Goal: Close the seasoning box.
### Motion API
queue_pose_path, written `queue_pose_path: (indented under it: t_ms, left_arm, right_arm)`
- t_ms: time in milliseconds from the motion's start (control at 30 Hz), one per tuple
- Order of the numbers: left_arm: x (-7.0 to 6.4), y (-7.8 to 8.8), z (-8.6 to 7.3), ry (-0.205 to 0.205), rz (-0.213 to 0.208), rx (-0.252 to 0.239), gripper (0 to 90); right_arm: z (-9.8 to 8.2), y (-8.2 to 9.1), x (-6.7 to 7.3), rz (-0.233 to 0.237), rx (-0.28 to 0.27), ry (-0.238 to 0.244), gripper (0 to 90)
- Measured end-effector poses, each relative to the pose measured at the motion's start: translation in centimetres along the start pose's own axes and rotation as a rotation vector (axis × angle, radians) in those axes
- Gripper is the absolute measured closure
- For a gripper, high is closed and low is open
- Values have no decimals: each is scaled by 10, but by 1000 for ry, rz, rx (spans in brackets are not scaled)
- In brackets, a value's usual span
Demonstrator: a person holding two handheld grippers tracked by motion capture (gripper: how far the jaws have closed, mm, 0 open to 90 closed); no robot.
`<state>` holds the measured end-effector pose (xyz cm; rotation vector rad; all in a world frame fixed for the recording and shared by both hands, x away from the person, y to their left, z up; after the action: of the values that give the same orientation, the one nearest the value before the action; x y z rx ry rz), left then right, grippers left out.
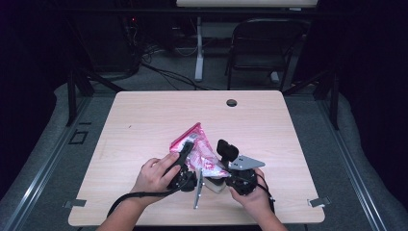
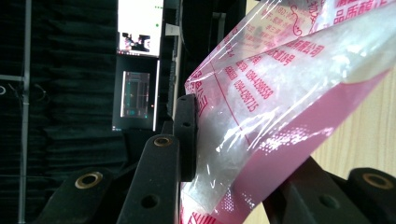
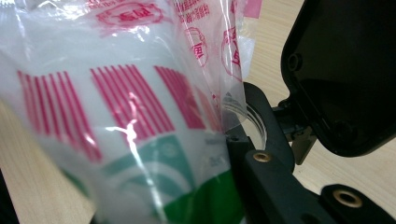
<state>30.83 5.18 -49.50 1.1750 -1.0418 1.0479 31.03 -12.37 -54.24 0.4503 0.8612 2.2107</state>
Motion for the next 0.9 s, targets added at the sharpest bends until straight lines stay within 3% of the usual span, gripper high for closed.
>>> queue_pose_path:
  t_ms: [467,900]
  left_arm:
    - [-4,-6,-9,44,-43,15,743]
    - [-8,-12,-20,122,-106,29,741]
  right_arm:
    - [2,2,1,3,-9,15,900]
    - [6,2,1,7,-22,19,899]
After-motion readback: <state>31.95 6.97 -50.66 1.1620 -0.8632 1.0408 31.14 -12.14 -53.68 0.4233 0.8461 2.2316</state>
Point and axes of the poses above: each handheld gripper's, and its own axes: y roughly backward along the jaws, z roughly out of its top, x roughly to its left, the point moved 4 cm from there along -y, roughly forward along the jaws, and after that the axes turned 11 degrees about x, right-handed, at the moved point
